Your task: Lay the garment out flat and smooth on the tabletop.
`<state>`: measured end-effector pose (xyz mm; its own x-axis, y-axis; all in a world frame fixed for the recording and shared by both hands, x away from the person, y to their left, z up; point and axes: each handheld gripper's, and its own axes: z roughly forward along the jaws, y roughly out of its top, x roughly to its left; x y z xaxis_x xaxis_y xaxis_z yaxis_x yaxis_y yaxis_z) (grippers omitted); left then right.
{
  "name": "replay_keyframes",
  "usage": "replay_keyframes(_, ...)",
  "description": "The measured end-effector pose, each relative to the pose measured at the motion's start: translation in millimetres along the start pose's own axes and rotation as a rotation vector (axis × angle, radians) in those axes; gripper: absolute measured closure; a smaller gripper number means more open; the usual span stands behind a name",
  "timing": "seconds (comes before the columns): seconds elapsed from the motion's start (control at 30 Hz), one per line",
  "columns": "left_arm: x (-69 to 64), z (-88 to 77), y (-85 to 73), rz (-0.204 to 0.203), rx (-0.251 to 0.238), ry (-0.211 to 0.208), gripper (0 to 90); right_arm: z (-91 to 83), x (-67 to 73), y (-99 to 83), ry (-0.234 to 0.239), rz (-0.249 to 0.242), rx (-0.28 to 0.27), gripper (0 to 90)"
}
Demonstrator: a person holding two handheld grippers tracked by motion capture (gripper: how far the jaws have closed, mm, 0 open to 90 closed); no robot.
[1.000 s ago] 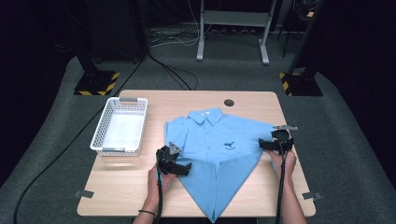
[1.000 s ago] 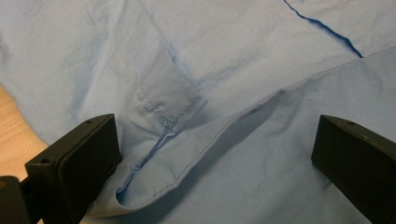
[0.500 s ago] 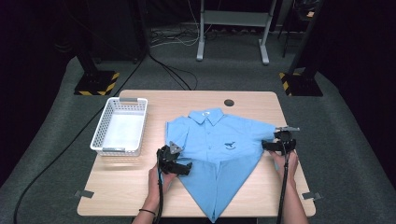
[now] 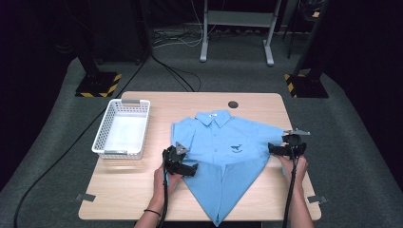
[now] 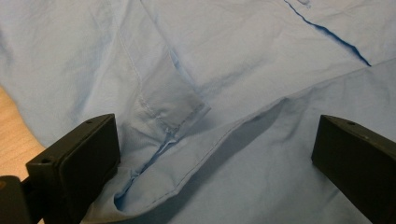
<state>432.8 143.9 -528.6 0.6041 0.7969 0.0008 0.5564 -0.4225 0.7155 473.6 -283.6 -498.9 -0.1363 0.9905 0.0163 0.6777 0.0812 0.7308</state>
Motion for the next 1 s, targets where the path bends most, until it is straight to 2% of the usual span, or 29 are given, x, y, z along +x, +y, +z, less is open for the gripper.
replay_keyframes(0.03, 0.0, 0.0, 0.0, 0.0, 0.0, 0.0, 1.0, -3.8, 6.2, 1.0, 0.022, -0.009, -0.018, 2.2)
replay_keyframes(0.07, 0.0, -0.1, 0.0, 0.0, 0.001, 0.0, 1.0, -7.2, 18.6, 1.5, 0.048, -0.029, -0.03, 2.3)
replay_keyframes(0.17, 0.0, -0.1, 0.0, 0.0, 0.001, 0.0, 1.0, -0.4, 44.7, -3.0, 0.076, -0.116, 0.02, 1.4)
replay_keyframes(0.23, -0.1, -0.1, 0.0, -0.001, 0.001, 0.0, 1.0, 10.5, 54.8, -11.3, 0.065, -0.169, 0.068, 2.1)
replay_keyframes(0.27, 0.0, -0.1, 0.0, 0.0, 0.001, 0.0, 1.0, 14.3, 55.2, -14.9, 0.064, -0.172, 0.081, 1.1)
replay_keyframes(0.37, -0.1, 0.5, 0.5, 0.0, 0.0, 0.002, 1.0, 15.0, 48.2, -21.5, 0.089, -0.119, 0.05, 1.7)
replay_keyframes(0.47, -1.2, 3.6, 3.5, -0.008, -0.001, 0.006, 1.0, 14.2, 41.9, -25.6, 0.092, -0.11, 0.022, 1.1)
replay_keyframes(0.7, -3.4, 8.4, 8.3, -0.014, -0.001, 0.011, 0.8, 15.4, 33.0, -25.4, 0.099, -0.114, 0.013, 1.1)
replay_keyframes(1.0, -7.2, 18.2, 18.6, -0.012, -0.002, 0.024, 1.1, 15.0, 26.3, -25.3, 0.073, -0.114, 0.003, 1.2)
